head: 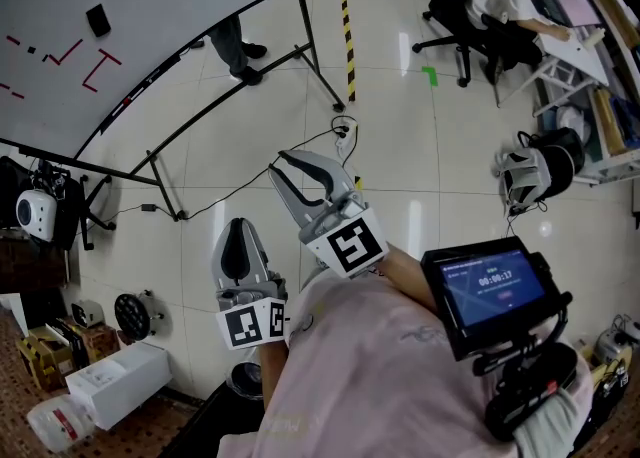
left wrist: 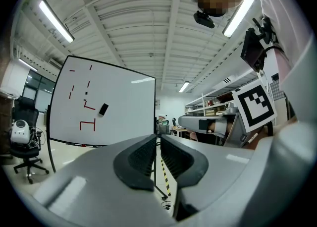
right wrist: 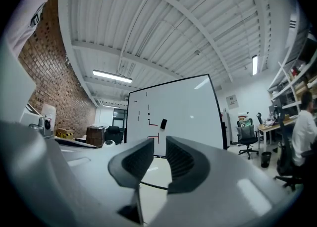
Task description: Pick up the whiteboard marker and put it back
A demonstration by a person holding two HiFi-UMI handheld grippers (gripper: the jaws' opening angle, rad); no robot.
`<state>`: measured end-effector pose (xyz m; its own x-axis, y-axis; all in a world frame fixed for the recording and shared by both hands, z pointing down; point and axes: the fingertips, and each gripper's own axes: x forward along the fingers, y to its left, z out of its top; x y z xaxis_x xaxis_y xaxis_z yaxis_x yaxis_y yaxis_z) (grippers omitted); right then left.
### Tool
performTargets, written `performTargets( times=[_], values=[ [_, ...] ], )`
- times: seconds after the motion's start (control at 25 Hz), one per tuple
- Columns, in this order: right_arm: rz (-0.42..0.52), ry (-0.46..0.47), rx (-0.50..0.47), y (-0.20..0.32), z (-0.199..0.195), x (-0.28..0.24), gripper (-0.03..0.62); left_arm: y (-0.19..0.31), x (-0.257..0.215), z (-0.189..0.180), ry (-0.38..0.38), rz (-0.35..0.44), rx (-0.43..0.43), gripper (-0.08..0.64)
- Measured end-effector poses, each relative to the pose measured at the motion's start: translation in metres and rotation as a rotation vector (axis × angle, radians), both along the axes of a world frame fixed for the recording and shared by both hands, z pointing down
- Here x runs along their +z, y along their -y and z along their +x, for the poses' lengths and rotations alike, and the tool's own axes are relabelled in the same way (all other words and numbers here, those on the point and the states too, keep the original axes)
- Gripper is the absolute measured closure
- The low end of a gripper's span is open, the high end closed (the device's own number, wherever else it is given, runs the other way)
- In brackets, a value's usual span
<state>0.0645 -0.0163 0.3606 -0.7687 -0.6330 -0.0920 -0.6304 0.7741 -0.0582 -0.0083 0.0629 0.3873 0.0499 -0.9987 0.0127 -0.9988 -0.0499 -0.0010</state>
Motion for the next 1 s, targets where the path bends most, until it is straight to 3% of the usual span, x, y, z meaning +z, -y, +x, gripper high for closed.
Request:
performTargets(
  times=[0.84, 1.0],
  values=[
    [-0.035, 0.006, 0.029, 0.011, 0.001, 0.005, 0.529, 0.004, 0.006, -0.009, -0.012, -0.038, -0.01, 0.537],
    [-0.024, -0.035, 0.019, 0.008, 0.012, 0.017, 0.529, -0.002, 0.008, 0.002, -0.009, -0.03, -0.025, 0.537]
  ],
)
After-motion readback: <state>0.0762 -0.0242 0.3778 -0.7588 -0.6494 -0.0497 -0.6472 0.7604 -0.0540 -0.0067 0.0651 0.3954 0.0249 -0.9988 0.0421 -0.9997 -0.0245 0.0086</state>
